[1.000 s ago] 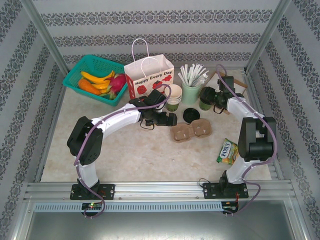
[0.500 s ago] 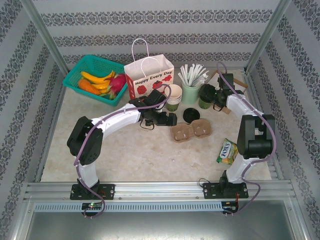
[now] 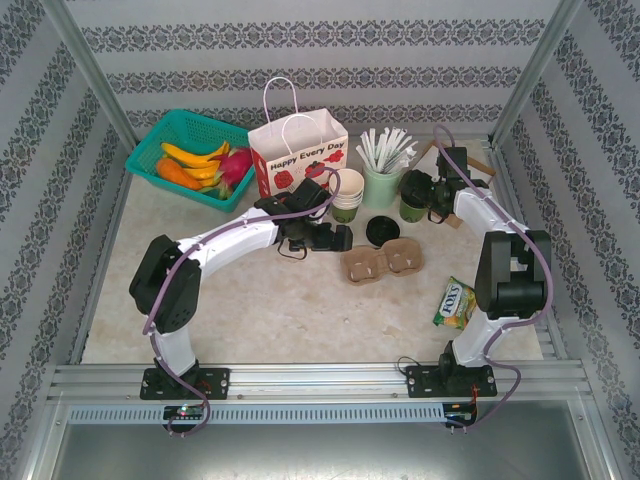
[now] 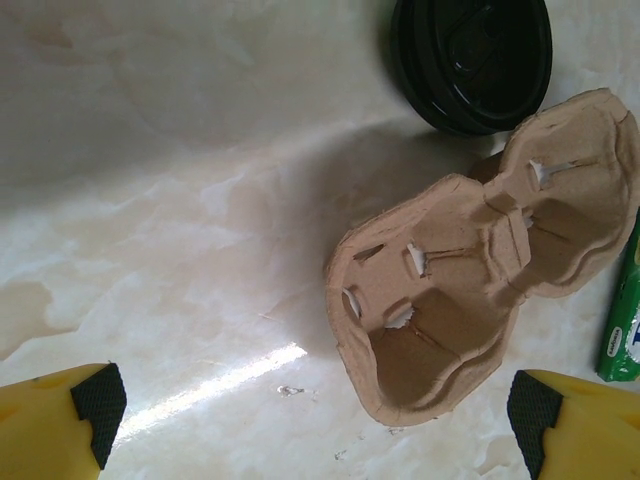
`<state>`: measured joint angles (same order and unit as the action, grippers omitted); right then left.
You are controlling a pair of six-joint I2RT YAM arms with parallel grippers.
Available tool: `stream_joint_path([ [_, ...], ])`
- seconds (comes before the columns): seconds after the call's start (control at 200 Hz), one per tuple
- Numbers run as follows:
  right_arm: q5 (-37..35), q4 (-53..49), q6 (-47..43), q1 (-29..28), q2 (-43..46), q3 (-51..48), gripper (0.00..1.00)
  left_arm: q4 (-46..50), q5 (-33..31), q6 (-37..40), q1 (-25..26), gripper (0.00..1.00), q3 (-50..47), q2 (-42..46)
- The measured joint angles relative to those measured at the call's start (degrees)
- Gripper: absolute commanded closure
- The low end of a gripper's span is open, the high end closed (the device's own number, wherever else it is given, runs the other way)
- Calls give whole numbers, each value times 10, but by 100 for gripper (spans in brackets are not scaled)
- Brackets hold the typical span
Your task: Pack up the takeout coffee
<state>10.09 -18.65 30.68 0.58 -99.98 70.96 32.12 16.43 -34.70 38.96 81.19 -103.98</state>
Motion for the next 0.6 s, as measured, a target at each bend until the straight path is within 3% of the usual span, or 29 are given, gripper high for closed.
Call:
stream_joint_path([
  [0.6, -12, -9, -7, 0, 17, 5, 2, -3, -15, 0, 0, 0, -13, 13],
])
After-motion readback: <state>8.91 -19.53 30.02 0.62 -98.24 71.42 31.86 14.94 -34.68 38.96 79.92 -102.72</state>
